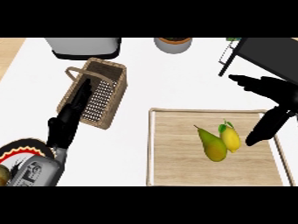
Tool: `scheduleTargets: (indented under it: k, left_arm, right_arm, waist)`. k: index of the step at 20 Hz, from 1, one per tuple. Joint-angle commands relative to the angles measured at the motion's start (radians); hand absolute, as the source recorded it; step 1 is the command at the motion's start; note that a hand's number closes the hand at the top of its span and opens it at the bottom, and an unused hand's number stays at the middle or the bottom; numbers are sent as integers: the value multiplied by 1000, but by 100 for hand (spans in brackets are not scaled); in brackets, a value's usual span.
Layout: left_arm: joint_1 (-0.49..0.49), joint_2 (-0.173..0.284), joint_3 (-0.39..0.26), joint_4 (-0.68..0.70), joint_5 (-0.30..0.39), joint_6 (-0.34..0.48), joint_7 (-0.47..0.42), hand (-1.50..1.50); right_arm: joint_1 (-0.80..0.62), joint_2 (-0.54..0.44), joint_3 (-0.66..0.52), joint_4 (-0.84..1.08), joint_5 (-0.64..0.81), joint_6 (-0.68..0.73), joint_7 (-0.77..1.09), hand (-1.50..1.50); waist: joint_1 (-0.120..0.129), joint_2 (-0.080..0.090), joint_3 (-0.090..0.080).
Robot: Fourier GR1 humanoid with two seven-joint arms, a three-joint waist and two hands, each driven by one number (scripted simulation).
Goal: Pick the pear from the tray and place it in the tiered shelf
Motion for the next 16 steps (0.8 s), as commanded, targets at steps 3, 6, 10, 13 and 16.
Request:
scheduleTargets:
  k: [3, 6, 10, 13, 16]
  left_arm:
    - [-50, -12, 48, 46, -16, -46, 23, 0]
    - [49, 39, 89, -62, -6, -94, 4, 0]
    - [54, -75, 30, -49, -94, -10, 16, 0]
    - [7, -57, 85, -36, -76, -57, 53, 0]
    - [17, -68, 86, -75, -97, -56, 92, 0]
  right_arm:
    - [-21, 47, -5, -139, -10, 47, 231, -150]
    - [38, 68, -65, -158, 29, 42, 197, -150]
    - [98, 121, -52, -327, 54, 16, 298, -150]
    - [26, 125, -90, -323, 24, 72, 387, -150]
    - [72, 208, -23, -255, 184, 20, 292, -150]
  waist:
    - [-5, 2, 1]
    - [-1, 1, 1]
    - [-6, 0, 1]
    - [-3, 1, 1]
    - [1, 2, 1]
